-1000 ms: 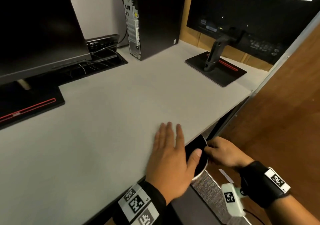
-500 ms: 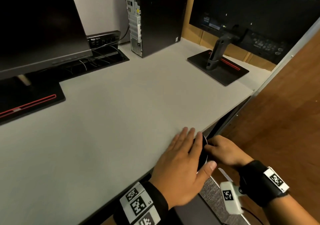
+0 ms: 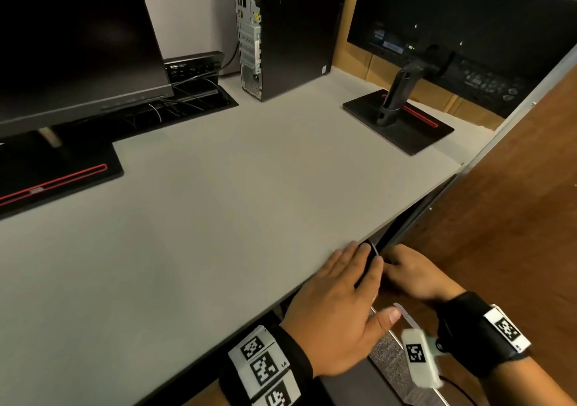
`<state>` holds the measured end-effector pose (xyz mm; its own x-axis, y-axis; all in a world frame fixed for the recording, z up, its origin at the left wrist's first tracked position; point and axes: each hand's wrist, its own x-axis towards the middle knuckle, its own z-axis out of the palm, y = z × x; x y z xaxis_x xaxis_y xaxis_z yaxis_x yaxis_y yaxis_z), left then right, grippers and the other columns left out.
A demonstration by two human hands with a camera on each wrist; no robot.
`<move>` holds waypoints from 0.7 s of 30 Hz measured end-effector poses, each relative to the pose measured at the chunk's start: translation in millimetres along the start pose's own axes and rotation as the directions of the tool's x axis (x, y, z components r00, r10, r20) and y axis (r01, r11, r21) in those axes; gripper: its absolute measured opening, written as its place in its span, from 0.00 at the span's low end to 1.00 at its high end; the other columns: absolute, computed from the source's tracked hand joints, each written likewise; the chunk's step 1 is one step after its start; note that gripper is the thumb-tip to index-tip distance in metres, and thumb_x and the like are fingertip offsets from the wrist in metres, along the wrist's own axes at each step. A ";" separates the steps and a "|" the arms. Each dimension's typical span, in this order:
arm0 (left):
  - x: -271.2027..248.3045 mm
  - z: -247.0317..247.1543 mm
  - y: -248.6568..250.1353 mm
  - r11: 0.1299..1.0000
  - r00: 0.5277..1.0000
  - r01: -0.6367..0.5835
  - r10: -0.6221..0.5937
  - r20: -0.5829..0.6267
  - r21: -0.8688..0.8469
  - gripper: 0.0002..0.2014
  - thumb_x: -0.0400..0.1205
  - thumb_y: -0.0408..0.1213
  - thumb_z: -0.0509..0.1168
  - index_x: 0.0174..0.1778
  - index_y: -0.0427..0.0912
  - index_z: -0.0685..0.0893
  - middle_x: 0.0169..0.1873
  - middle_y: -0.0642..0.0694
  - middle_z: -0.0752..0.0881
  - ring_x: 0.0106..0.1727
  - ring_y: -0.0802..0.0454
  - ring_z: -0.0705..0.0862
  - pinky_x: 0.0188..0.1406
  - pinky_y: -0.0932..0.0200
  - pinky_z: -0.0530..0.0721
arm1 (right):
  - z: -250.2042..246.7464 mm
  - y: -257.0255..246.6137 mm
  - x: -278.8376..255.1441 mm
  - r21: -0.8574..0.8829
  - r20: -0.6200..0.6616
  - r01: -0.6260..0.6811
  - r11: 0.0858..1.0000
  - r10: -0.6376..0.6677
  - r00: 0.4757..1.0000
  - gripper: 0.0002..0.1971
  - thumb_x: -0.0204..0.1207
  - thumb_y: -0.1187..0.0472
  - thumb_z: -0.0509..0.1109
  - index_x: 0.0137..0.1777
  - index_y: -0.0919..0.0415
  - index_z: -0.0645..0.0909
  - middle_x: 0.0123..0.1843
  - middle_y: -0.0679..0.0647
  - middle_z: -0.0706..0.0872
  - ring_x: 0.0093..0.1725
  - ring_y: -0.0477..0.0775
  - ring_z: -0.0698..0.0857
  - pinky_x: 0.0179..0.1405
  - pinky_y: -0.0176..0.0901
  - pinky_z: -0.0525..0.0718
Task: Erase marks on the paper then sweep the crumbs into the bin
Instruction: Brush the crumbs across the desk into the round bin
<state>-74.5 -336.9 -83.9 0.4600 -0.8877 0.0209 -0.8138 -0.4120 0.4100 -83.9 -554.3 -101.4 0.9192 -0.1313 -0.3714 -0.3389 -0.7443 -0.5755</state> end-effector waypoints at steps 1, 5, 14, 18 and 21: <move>-0.5 -0.9 -0.1 1.000 0.999 0.019 -0.019 -0.029 0.010 0.36 0.91 0.61 0.43 0.90 0.41 0.51 0.89 0.39 0.47 0.89 0.46 0.38 0.87 0.47 0.38 | 0.4 0.5 0.3 -0.001 0.001 -0.005 1.000 0.005 1.000 0.19 0.83 0.63 0.67 0.27 0.58 0.80 0.18 0.47 0.80 0.18 0.40 0.75 0.23 0.34 0.72; -6.6 -7.9 -3.9 0.993 0.981 0.113 -0.107 -0.164 0.027 0.35 0.90 0.61 0.42 0.90 0.43 0.52 0.89 0.40 0.49 0.89 0.46 0.37 0.87 0.42 0.46 | 3.5 5.8 1.6 0.013 -0.006 -0.032 0.999 0.032 0.999 0.18 0.83 0.63 0.68 0.29 0.61 0.82 0.19 0.49 0.81 0.19 0.41 0.77 0.23 0.35 0.73; -24.0 -22.6 -10.0 0.851 0.850 0.522 -0.525 0.047 0.053 0.50 0.80 0.77 0.35 0.87 0.44 0.29 0.84 0.29 0.30 0.84 0.34 0.25 0.85 0.37 0.34 | 8.1 7.2 2.8 0.025 0.024 -0.049 0.998 0.049 0.999 0.20 0.83 0.62 0.66 0.27 0.62 0.83 0.22 0.52 0.85 0.21 0.48 0.79 0.27 0.42 0.76; -16.6 -25.7 -2.2 0.963 0.966 0.255 -0.258 -0.020 -0.089 0.44 0.84 0.72 0.39 0.89 0.49 0.36 0.89 0.44 0.36 0.87 0.50 0.31 0.88 0.46 0.42 | 8.6 8.0 4.9 -0.003 0.037 -0.030 1.000 0.030 0.999 0.18 0.83 0.61 0.67 0.30 0.65 0.84 0.22 0.51 0.82 0.22 0.46 0.77 0.27 0.48 0.75; -16.6 -22.2 -15.1 0.878 0.881 0.472 -0.471 -0.033 0.078 0.46 0.83 0.72 0.34 0.89 0.43 0.35 0.86 0.33 0.32 0.86 0.39 0.26 0.86 0.39 0.37 | 10.0 10.9 2.9 0.017 0.018 -0.054 0.998 0.053 0.998 0.17 0.82 0.62 0.66 0.32 0.66 0.84 0.24 0.52 0.86 0.22 0.44 0.81 0.28 0.42 0.78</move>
<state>-62.0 -311.3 -70.1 0.8006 -0.5815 -0.1446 -0.5248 -0.7969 0.2990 -87.0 -556.2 -116.0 0.8961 -0.1592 -0.4143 -0.3910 -0.7251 -0.5669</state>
